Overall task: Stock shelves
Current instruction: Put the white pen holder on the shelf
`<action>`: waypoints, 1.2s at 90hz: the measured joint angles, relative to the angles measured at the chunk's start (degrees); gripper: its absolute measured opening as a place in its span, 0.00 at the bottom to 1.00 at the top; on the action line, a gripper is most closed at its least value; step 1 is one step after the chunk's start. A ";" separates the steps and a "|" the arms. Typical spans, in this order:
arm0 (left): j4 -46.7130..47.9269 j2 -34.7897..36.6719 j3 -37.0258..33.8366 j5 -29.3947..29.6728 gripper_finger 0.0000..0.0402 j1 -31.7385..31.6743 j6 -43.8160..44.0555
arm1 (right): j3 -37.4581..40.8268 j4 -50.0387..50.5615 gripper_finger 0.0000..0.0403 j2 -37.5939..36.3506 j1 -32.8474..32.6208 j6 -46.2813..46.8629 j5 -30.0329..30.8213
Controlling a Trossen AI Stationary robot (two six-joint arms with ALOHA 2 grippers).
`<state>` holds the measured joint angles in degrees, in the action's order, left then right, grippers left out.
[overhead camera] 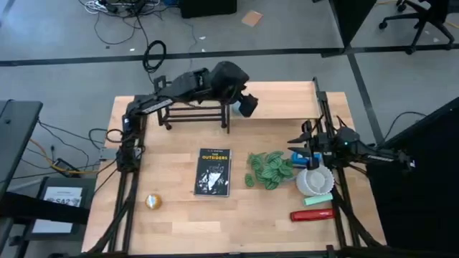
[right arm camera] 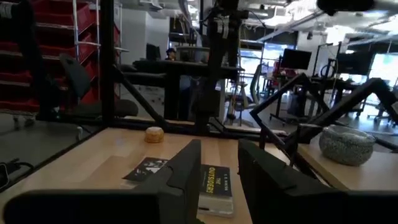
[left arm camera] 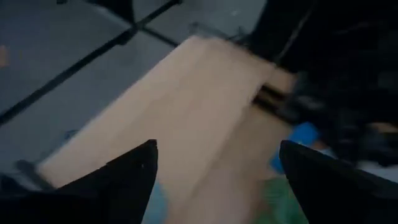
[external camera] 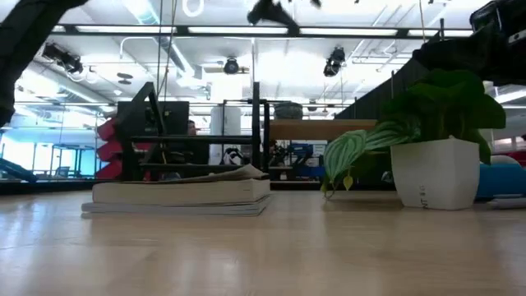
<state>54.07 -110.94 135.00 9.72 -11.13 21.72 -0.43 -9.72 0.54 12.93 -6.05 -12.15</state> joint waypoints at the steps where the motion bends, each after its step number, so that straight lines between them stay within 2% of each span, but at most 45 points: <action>1: -0.01 0.18 0.00 0.00 0.78 0.40 0.49 | 0.00 -0.04 0.19 0.03 0.00 -0.18 0.45; 10: 1.78 1.70 0.02 0.92 0.78 3.83 4.36 | 0.00 -0.86 0.19 0.17 0.00 0.01 3.98; 24: 11.36 2.36 0.04 5.17 0.78 8.96 10.81 | 0.00 -1.38 0.19 0.22 0.00 -0.08 10.77; 37: 20.63 2.36 -0.07 5.83 0.78 12.52 17.99 | 0.00 -1.72 0.19 0.22 0.02 -0.15 11.25; 46: 24.97 2.36 -0.24 8.77 0.78 14.54 22.25 | 0.00 -5.20 0.19 0.70 0.00 2.59 10.77; 54: 27.27 2.34 -0.24 10.55 0.78 15.42 24.57 | -0.04 -10.66 0.19 1.42 -0.02 15.91 12.29; 67: 30.43 2.36 -0.09 10.67 0.78 15.88 25.54 | -2.64 -15.76 0.19 2.78 -0.03 57.99 21.46; 72: 31.02 2.36 -0.09 10.64 0.78 15.93 25.35 | -3.69 -19.10 0.19 3.98 -0.07 66.85 25.43; 75: 30.95 2.36 -0.09 10.69 0.78 15.93 24.96 | -4.43 -20.57 0.19 4.63 0.00 69.15 26.22; 79: 31.21 2.36 -0.09 10.79 0.78 15.91 24.06 | -4.94 -21.33 0.19 5.40 0.01 67.97 24.82; 88: 31.18 2.36 -0.07 11.70 0.78 15.32 21.18 | -10.44 -23.87 0.19 8.98 -0.53 58.93 13.18; 95: 31.17 2.36 -0.07 11.78 0.78 14.79 18.52 | -16.66 -22.63 0.19 12.93 -1.18 55.25 7.84; 102: 31.34 2.36 -0.07 11.85 0.78 14.50 15.81 | -24.15 -14.59 0.19 17.53 -1.55 51.63 3.14; 108: 31.38 2.36 -0.06 11.89 0.78 14.50 14.15 | -32.03 -3.01 0.19 22.03 -1.73 48.86 -1.05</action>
<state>85.45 -108.57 134.93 21.61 3.38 35.86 -32.45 -12.72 22.57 11.20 42.81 -13.21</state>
